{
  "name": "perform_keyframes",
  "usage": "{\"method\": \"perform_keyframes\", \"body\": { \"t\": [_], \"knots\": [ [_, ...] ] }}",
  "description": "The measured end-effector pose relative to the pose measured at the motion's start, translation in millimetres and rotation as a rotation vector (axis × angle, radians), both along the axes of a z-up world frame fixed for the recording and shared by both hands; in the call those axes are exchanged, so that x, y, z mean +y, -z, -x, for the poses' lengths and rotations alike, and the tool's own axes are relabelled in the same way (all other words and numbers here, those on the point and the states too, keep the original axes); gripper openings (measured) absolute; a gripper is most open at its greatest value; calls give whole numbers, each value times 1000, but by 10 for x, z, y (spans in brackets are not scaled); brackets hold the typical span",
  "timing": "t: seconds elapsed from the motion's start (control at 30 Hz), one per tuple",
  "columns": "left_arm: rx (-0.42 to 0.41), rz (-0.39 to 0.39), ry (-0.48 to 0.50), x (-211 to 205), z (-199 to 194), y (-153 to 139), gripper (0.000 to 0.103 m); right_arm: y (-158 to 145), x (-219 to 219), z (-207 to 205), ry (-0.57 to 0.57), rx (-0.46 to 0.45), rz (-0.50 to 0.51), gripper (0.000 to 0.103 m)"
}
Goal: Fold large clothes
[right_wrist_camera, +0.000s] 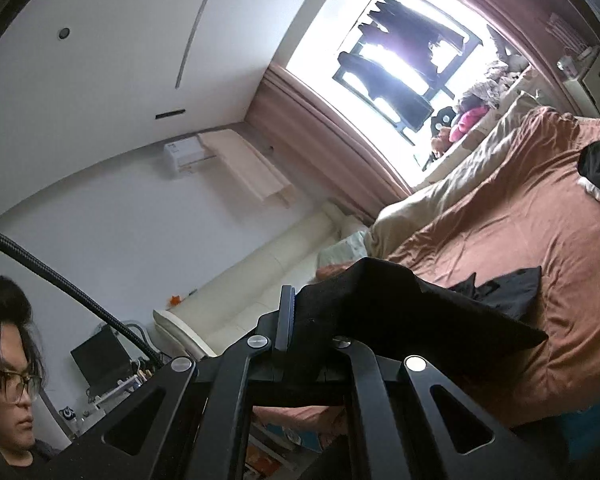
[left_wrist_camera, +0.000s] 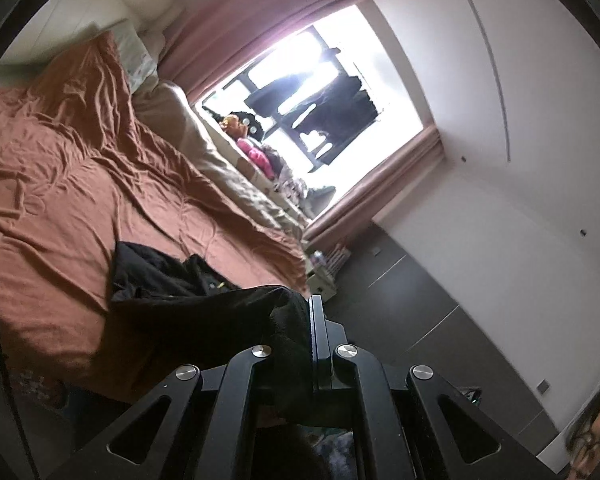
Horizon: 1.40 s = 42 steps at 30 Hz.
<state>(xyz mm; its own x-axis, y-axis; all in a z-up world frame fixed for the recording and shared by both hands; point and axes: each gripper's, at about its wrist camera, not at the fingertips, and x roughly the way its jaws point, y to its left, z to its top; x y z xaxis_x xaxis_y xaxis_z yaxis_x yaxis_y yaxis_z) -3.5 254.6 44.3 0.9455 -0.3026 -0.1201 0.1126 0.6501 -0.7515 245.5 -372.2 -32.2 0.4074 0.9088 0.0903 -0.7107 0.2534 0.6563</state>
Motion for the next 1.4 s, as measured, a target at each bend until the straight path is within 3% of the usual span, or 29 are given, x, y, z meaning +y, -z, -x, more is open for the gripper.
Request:
{"method": "perform_keyframes", "body": {
  "t": [0.27,0.57,0.97,1.17,1.4],
  "knots": [
    [73,55,26,52,-31,368,4,-8,-178,52,-13,26,46,1],
    [61,64,25,137,-308,284,4,-330,-166,-146,15,11,69,1],
    [53,18,-55,493,-1437,-63,4,-673,260,-1021,158,53,75,1],
    [128,-2,-70,706,-2179,88,4,-650,623,-1445,221,117,167,1],
    [232,-20,-87,896,-2938,467,4,-590,1067,-1918,270,192,264,1]
  ]
}}
